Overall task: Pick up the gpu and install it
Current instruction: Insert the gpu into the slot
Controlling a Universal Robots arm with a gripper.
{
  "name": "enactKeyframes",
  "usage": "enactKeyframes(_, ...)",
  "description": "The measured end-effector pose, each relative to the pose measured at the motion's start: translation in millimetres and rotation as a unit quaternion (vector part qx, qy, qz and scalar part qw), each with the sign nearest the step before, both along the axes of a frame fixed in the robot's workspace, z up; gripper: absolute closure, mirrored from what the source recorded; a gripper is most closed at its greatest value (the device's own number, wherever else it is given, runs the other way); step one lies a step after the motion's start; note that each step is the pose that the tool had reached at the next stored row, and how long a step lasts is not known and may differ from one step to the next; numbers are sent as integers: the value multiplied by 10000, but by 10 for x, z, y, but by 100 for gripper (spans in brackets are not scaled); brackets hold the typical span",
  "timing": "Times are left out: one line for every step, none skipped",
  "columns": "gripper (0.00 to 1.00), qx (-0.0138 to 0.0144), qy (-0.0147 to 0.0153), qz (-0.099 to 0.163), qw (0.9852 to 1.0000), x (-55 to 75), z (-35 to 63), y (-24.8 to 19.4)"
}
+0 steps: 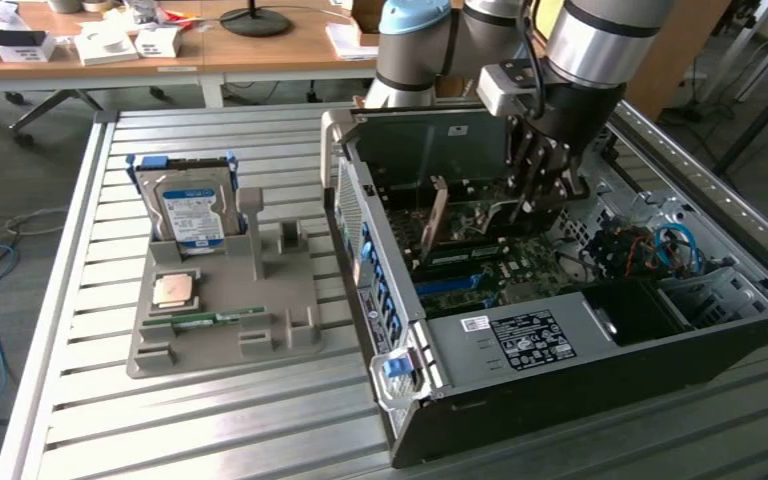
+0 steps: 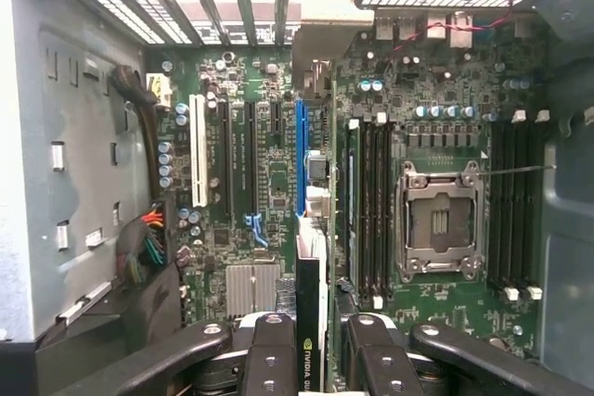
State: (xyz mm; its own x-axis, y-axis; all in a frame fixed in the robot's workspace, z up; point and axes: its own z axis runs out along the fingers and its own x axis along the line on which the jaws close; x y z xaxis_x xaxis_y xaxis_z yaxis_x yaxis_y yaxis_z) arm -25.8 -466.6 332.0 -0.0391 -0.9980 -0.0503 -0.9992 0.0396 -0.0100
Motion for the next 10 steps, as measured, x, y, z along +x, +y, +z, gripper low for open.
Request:
enactKeyframes(74,0,0,0,10000,0,-18,0)
enactKeyframes(74,0,0,0,10000,0,-32,0)
enactKeyframes(74,0,0,0,10000,0,-40,0)
enactKeyframes(74,0,0,0,10000,0,-45,0)
enactKeyframes(74,-1,0,0,10000,0,-46,0)
enactKeyframes(74,-1,1,0,10000,0,-46,0)
enactKeyframes(74,-1,1,0,10000,0,-46,0)
enactKeyframes(74,-1,0,0,10000,0,-46,0)
enactKeyframes(74,0,0,1,10000,0,-50,0)
enactKeyframes(74,1,-1,8,10000,0,-55,0)
